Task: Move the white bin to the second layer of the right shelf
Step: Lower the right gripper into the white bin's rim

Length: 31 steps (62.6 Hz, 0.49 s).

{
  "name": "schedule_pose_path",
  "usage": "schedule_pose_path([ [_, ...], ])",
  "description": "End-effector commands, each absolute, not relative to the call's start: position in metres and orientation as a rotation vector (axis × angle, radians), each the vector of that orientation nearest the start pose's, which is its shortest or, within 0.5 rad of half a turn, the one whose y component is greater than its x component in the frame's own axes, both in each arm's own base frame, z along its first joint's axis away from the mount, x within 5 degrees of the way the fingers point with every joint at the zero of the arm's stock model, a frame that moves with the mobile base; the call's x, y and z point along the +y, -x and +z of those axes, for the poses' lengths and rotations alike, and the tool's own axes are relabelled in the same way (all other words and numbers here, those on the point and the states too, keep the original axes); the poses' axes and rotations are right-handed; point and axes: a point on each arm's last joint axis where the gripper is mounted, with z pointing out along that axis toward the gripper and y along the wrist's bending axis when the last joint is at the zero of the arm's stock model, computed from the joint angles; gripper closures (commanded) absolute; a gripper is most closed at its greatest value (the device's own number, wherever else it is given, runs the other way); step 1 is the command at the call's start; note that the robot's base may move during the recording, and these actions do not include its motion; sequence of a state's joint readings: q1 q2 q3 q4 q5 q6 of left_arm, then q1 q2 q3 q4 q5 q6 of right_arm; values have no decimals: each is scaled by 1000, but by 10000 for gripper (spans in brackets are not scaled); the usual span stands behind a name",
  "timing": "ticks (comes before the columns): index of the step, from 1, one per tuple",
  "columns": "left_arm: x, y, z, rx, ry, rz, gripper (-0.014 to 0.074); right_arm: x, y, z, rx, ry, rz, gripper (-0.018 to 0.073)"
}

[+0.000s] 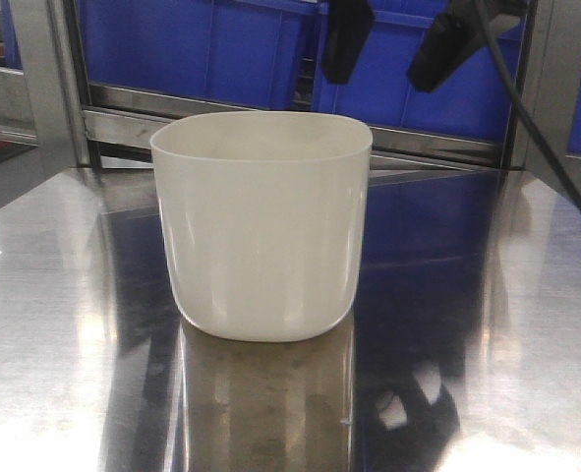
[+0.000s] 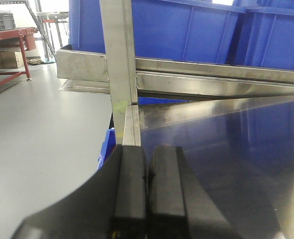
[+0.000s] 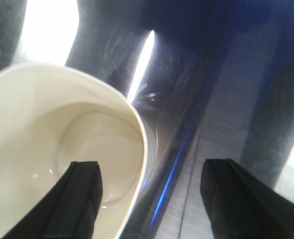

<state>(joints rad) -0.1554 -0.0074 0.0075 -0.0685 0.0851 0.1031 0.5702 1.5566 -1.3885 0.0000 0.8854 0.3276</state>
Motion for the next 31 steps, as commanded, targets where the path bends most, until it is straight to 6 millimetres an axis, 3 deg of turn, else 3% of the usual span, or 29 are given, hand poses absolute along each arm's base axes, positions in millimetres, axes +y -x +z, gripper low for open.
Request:
schedule_pose_path([
  [1, -9, -56, 199, 1501, -137, -105, 512, 183, -285, 351, 2481, 298, 396, 20],
  [31, -9, -56, 199, 1501, -137, -105, 512, 211, -299, 309, 2586, 345, 397, 20],
])
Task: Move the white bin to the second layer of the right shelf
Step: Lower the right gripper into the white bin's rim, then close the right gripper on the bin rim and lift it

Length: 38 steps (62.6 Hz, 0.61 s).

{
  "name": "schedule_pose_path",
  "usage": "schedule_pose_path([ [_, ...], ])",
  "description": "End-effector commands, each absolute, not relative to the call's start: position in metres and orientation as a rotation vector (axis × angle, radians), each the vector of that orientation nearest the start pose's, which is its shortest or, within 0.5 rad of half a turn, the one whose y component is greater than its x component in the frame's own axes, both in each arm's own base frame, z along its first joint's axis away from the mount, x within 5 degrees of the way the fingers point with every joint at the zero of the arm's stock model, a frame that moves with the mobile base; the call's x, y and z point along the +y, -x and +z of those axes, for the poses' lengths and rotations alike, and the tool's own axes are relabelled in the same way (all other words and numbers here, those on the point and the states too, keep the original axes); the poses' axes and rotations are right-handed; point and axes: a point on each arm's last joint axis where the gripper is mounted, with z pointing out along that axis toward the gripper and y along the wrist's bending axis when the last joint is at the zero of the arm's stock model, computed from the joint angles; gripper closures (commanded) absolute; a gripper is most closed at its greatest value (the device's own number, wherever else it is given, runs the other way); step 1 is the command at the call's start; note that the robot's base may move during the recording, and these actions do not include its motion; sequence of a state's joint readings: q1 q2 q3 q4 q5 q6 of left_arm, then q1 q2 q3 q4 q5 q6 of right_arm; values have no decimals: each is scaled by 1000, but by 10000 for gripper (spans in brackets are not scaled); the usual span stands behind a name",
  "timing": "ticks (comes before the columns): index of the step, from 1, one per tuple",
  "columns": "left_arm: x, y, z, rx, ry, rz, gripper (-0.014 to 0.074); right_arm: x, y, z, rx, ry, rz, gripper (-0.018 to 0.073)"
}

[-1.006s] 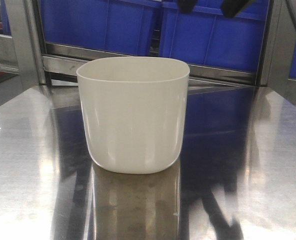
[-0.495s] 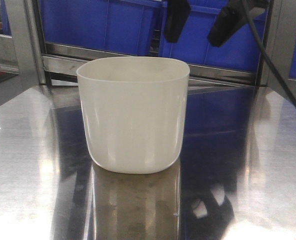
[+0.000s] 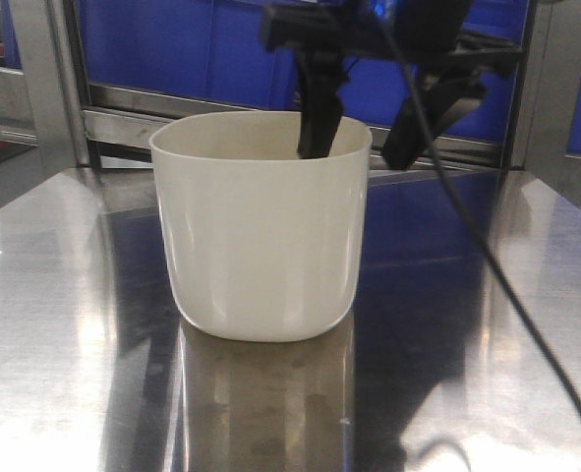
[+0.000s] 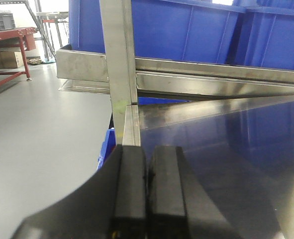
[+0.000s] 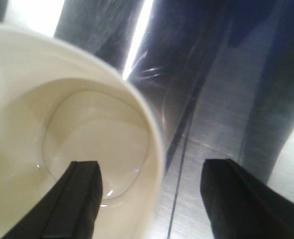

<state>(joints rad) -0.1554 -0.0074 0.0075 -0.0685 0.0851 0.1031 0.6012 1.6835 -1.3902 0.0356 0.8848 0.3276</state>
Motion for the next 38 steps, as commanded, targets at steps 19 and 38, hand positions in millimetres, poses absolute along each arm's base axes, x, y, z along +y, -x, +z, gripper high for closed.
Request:
schedule_pose_path([
  [19, -9, -56, 199, 1501, -137, -105, 512, 219, -306, 289, 2634, 356, 372, 20],
  [38, -9, -56, 199, 1501, -137, -105, 512, 219, -308, 288, 2618, 361, 366, 132],
])
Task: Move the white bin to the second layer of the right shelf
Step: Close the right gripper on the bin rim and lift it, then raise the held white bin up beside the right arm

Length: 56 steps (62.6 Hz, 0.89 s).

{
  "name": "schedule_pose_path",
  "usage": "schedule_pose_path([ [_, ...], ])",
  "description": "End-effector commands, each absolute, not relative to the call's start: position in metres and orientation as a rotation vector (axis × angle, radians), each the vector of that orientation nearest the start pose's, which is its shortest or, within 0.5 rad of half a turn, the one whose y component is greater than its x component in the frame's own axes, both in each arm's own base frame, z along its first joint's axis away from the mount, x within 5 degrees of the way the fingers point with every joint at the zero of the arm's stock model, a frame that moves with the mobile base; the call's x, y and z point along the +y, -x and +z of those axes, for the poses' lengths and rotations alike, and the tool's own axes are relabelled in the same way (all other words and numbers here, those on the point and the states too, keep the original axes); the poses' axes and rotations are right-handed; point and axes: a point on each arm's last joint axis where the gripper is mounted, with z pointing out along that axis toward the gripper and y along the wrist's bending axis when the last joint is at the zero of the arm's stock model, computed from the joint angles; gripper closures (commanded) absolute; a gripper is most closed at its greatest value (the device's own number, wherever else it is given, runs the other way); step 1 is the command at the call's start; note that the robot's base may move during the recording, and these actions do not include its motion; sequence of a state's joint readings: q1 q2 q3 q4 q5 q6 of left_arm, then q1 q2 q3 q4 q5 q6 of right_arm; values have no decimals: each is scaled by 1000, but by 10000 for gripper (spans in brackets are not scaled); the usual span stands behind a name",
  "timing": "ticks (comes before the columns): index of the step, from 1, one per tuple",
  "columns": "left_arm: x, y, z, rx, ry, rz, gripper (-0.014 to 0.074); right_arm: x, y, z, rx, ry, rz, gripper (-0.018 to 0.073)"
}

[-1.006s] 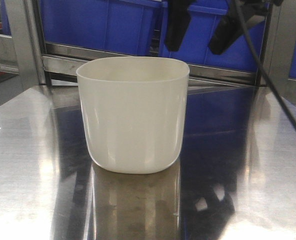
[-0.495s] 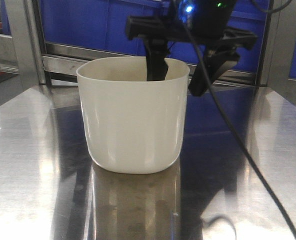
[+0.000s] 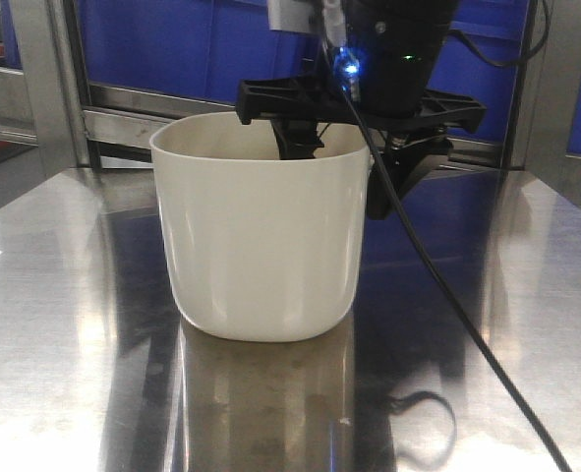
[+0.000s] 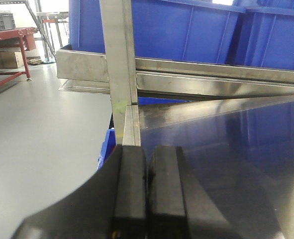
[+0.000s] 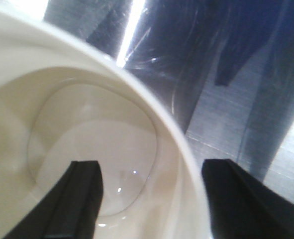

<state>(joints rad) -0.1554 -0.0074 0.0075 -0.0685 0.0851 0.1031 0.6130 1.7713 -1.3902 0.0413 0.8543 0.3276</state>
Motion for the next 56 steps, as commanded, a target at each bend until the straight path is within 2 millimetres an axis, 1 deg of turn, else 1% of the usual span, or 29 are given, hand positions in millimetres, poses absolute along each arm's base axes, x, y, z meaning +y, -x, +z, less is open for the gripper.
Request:
schedule_pose_path([
  [1, -9, -56, 199, 1501, -137, -105, 512, 219, -309, 288, 2616, 364, 360, 168],
  [3, -9, -56, 199, 1501, -137, -105, 512, 219, -309, 288, 2611, 368, 353, 208],
  [6, -9, -56, 199, 1501, -137, -105, 512, 218, -311, 288, 2594, 383, 327, 323],
  [7, -9, -56, 199, 1501, -137, -105, 512, 217, -311, 288, 2588, 389, 317, 338],
  [8, -9, -56, 199, 1501, -137, -105, 512, 217, -312, 289, 2575, 397, 303, 383],
  [13, -9, -56, 199, 1501, -137, -105, 512, 215, -317, 294, 2512, 435, 244, 524],
  [16, -9, -56, 199, 1501, -137, -105, 512, 213, -320, 299, 2472, 456, 209, 496],
  [22, -9, -56, 199, 1501, -137, -105, 512, 211, -322, 315, 2391, 478, 174, 506],
  [28, -9, -56, 199, 1501, -137, -105, 512, 208, -323, 335, 2322, 482, 154, 506],
  [35, -9, -56, 199, 1501, -137, -105, 512, 202, -317, 364, 2231, 473, 154, 506],
  [46, -9, -56, 199, 1501, -137, -105, 512, 186, -296, 407, 2101, 443, 194, 506],
  [56, -9, -56, 199, 1501, -137, -105, 512, 166, -269, 441, 2012, 407, 230, 506],
])
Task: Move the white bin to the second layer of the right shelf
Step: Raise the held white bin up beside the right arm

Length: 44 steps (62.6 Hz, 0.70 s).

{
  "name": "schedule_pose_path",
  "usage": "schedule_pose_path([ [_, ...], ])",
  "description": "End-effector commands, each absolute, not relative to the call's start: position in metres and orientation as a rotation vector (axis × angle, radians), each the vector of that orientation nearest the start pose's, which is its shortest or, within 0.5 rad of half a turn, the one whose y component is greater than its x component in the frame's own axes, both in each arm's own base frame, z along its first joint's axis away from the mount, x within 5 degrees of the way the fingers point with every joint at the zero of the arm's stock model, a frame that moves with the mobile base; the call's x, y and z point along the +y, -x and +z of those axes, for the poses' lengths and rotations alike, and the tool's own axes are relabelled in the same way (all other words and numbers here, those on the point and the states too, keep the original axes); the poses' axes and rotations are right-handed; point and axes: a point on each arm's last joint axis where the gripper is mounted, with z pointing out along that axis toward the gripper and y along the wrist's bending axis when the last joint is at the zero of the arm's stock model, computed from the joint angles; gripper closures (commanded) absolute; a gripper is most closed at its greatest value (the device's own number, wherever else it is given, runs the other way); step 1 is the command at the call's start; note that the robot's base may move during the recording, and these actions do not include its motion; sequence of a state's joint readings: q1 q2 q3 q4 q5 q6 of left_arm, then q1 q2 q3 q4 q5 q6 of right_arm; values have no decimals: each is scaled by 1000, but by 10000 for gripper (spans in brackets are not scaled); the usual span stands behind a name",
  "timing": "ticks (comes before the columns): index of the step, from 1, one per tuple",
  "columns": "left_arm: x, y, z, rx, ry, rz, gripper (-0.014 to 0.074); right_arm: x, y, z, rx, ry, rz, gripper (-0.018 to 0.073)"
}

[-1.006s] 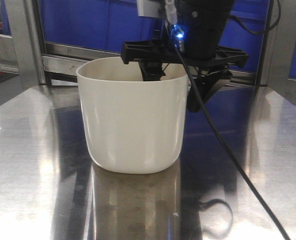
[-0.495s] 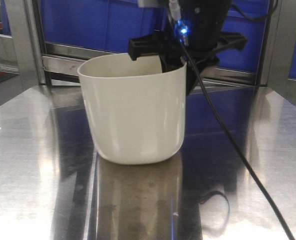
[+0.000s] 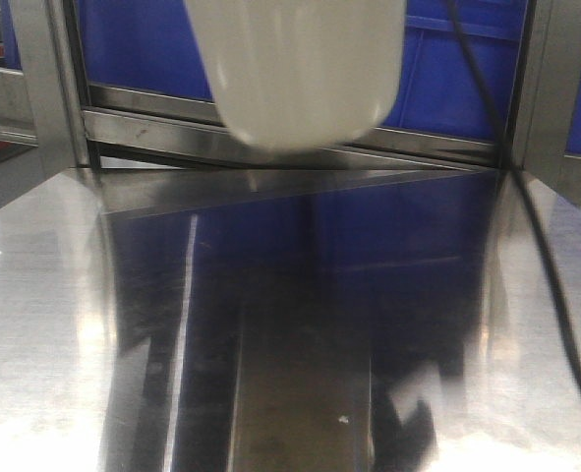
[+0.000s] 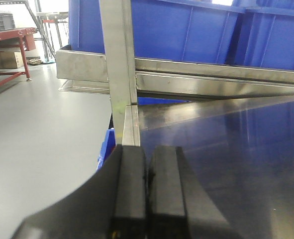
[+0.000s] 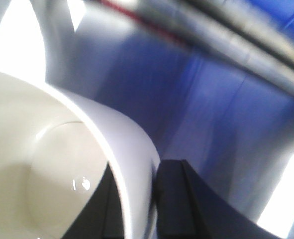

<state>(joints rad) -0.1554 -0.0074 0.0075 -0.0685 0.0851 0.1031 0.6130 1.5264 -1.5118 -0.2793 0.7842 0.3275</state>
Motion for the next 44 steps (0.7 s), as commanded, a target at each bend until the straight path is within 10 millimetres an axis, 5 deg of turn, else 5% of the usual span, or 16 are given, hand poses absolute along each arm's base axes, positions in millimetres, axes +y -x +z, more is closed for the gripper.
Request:
schedule_pose_path([
  [1, -9, -56, 199, 1501, -137, -105, 512, 164, -266, 443, 2005, 405, 233, 506],
  [16, -9, -56, 199, 1501, -137, -105, 512, 131, -226, 451, 1871, 376, 271, 506],
  [44, -9, -56, 199, 1501, -137, -105, 512, 70, -165, 375, 1864, 222, 318, 506],
])
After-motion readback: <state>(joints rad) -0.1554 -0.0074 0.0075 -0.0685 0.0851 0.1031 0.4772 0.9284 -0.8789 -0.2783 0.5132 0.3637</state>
